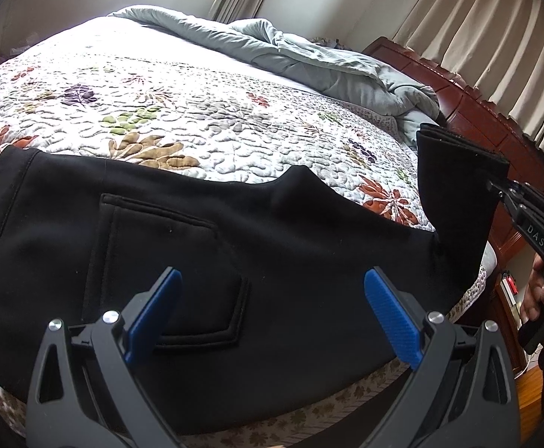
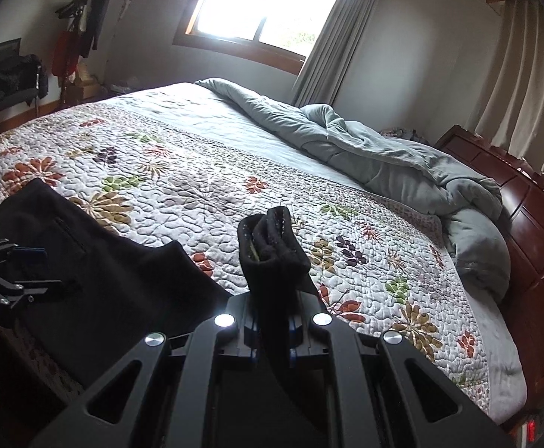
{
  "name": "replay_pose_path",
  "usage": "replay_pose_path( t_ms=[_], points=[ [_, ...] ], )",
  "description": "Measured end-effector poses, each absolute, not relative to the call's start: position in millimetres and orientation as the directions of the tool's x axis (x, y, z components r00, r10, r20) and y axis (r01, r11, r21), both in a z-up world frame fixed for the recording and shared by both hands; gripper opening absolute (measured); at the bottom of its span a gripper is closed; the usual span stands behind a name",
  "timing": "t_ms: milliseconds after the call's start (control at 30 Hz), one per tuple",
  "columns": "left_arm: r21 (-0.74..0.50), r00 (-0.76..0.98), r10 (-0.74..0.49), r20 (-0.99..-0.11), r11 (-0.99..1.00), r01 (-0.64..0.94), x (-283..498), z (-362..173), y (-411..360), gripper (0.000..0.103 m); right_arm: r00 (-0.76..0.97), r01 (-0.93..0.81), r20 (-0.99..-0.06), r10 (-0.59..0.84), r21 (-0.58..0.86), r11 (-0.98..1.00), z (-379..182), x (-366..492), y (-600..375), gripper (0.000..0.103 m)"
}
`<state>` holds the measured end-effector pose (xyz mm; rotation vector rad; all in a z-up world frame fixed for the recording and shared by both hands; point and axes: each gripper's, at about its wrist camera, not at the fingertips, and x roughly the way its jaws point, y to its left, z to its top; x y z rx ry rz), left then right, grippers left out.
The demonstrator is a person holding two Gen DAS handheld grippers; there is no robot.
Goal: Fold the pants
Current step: 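Carry the held leg end with the right tool over onto the folded pants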
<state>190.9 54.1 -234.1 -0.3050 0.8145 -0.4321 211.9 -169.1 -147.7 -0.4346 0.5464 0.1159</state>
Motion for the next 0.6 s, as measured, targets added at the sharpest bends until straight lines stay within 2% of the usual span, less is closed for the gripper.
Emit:
replay_pose_path(
  t_ms=[600],
  points=[
    [-0.427,0.609,-0.477,-0.634,0.872,0.239,193.5,-236.3,61.4,0.098,0.871,-0.329,-0.487,-0.066,-0.678,0.657,-226.1,194.6,-102.3,0.010]
  ],
)
